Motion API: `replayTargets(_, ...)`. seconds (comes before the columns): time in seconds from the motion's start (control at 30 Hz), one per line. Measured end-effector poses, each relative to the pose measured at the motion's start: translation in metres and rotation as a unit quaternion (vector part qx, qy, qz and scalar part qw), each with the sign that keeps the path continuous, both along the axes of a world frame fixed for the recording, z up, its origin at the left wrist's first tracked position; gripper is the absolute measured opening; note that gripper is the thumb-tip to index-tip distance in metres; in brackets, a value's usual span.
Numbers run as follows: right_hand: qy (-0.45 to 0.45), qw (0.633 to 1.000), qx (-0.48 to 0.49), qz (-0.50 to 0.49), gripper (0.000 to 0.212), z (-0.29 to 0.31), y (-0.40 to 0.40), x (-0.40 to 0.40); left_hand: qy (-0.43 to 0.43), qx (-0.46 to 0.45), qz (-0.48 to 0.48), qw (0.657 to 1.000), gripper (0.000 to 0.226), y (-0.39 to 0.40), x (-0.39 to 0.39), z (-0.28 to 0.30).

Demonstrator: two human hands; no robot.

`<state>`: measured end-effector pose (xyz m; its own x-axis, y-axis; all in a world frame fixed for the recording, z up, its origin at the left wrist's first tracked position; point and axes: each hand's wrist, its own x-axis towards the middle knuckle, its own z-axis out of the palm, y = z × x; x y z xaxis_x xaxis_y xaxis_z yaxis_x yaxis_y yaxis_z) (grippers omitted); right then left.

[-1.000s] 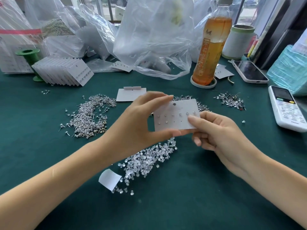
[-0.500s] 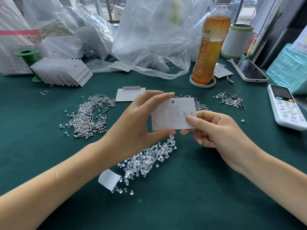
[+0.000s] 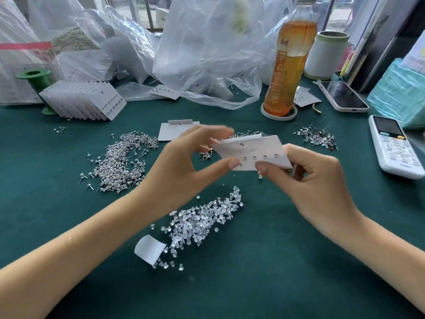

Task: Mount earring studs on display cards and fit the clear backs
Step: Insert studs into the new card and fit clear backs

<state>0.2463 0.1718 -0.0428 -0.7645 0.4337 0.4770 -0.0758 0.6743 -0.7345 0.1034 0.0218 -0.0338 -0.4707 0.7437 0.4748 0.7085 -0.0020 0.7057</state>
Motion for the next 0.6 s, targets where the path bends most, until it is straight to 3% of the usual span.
replayTargets(0.1,-0.01,1.0,0.014,0.012,0.005,-0.002,0.001,0.0,0.038,0.023,0.008,0.999,0.012,-0.001,-0.004,0.0)
replayTargets(0.2,-0.048,0.988,-0.14,0.042,0.03,0.0,0.0,-0.004,0.137,0.076,0.004,0.988,0.006,-0.003,-0.004,0.001)
replayTargets(0.3,-0.084,0.925,-0.366,0.061,0.034,0.005,0.005,-0.004,0.216,0.1,-0.033,0.971,0.012,-0.007,-0.006,-0.001)
replayTargets(0.4,-0.135,0.837,-0.512,0.138,0.036,0.012,0.004,-0.006,0.238,0.107,-0.041,0.965,0.015,-0.007,-0.006,-0.001)
replayTargets(0.5,-0.163,0.784,-0.565,0.196,0.047,0.017,0.003,-0.005,0.266,0.099,-0.048,0.958,0.015,-0.007,-0.008,0.0)
replayTargets(0.6,-0.162,0.768,-0.584,0.205,0.051,0.019,0.009,-0.002,0.307,0.078,-0.066,0.946,0.011,-0.009,-0.01,0.0)
